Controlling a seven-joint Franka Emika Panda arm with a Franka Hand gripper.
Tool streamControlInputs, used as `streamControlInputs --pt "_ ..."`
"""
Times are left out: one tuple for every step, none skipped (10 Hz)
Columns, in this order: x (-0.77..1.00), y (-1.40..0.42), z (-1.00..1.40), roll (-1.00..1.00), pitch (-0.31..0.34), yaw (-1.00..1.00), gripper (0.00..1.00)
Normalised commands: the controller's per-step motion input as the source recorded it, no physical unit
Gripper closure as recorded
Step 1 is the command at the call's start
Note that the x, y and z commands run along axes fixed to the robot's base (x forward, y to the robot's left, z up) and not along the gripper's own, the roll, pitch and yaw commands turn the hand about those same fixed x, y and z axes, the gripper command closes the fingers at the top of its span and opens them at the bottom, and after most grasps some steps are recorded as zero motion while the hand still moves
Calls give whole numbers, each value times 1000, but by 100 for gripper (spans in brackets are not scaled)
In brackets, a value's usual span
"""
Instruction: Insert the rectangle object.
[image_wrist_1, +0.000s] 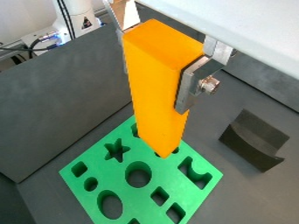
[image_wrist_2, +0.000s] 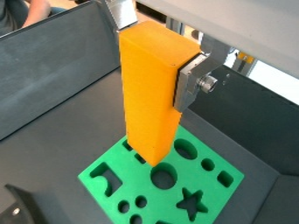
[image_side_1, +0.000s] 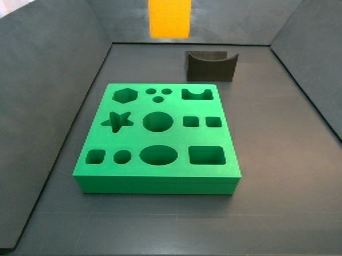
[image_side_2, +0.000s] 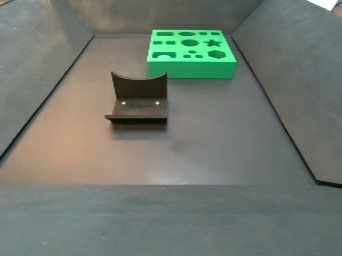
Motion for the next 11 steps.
streamControlInputs --pt "631 -577 -1000 0 -94 -26 100" --pt "634 -580 -1000 0 -100 -29 100" --pt "640 -574 -1000 0 -99 -26 100" --pt "720 -517 -1000 0 -44 0 100" --pt "486 -563 -1000 90 -11 71 100" --pt "366 -611 -1000 109 -13 9 100" --pt "440 -477 -874 206 0 0 100" --pt "449 -300 -760 187 6 0 100" --pt "357 -129 -494 159 20 0 100" --pt "89 0 -31 79 76 0 100" --pt "0 3 -20 36 6 0 100"
